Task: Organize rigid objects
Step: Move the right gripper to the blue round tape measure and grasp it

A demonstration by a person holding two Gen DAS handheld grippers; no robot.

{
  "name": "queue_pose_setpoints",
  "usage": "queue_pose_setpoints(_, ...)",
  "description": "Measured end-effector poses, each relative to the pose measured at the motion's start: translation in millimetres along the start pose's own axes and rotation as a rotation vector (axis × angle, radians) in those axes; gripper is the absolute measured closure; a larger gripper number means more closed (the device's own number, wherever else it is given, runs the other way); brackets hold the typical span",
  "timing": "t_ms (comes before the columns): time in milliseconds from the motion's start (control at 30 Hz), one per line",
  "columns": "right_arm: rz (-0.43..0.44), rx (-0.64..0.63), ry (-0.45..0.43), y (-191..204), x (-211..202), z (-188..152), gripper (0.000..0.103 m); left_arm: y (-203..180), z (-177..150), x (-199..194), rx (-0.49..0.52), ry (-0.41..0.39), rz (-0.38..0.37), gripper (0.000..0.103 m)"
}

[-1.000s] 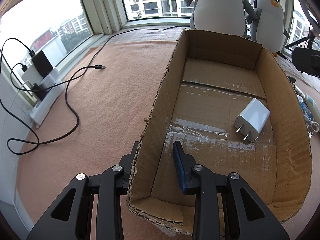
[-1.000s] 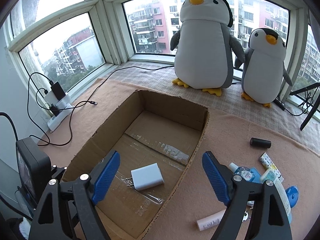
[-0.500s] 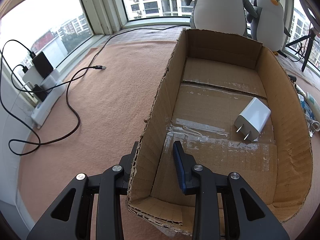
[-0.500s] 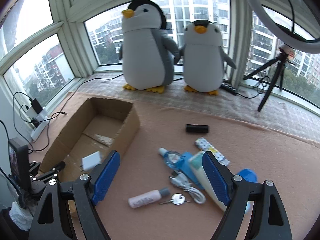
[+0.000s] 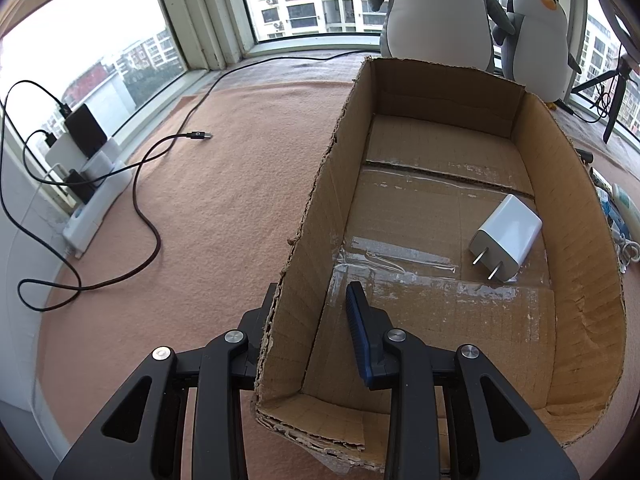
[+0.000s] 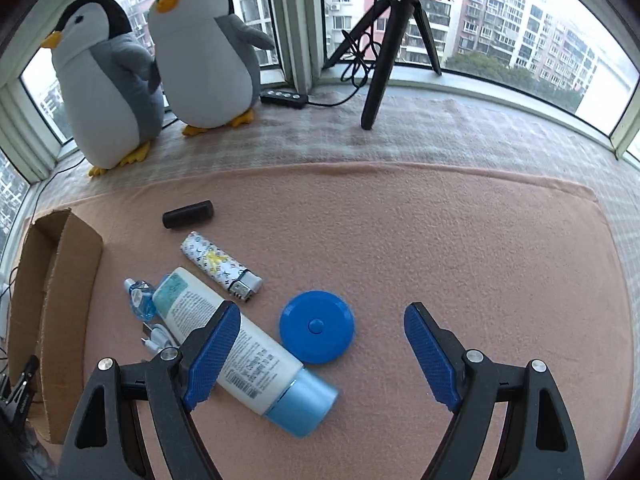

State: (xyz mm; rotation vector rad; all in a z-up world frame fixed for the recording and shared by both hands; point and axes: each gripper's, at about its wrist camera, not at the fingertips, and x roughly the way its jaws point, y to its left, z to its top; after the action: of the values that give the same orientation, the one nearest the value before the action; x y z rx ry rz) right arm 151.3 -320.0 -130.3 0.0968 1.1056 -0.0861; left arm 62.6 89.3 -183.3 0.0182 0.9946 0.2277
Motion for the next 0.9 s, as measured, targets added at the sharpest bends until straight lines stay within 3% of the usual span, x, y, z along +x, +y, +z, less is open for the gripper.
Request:
queue_pose_setpoints(133, 0.005, 0.038, 0.047, -4.0, 13.2, 2.0, 0.029, 0.1, 0.1, 0.0, 0.001, 0.000, 0.000, 0.072)
queue_pose_setpoints(400, -0.011, 0.029, 0.121, 0.5, 38.7, 0.6, 0.031, -0.2, -0.1, -0.1, -0.001, 0.001, 0.000, 0.072)
queue_pose_setpoints(900, -0.031, -0.029, 0.151, -1.1, 42.6, -7.4, 0.057, -0.5, -0.3, -0.3, -0.001, 0.000, 0.000, 0.073)
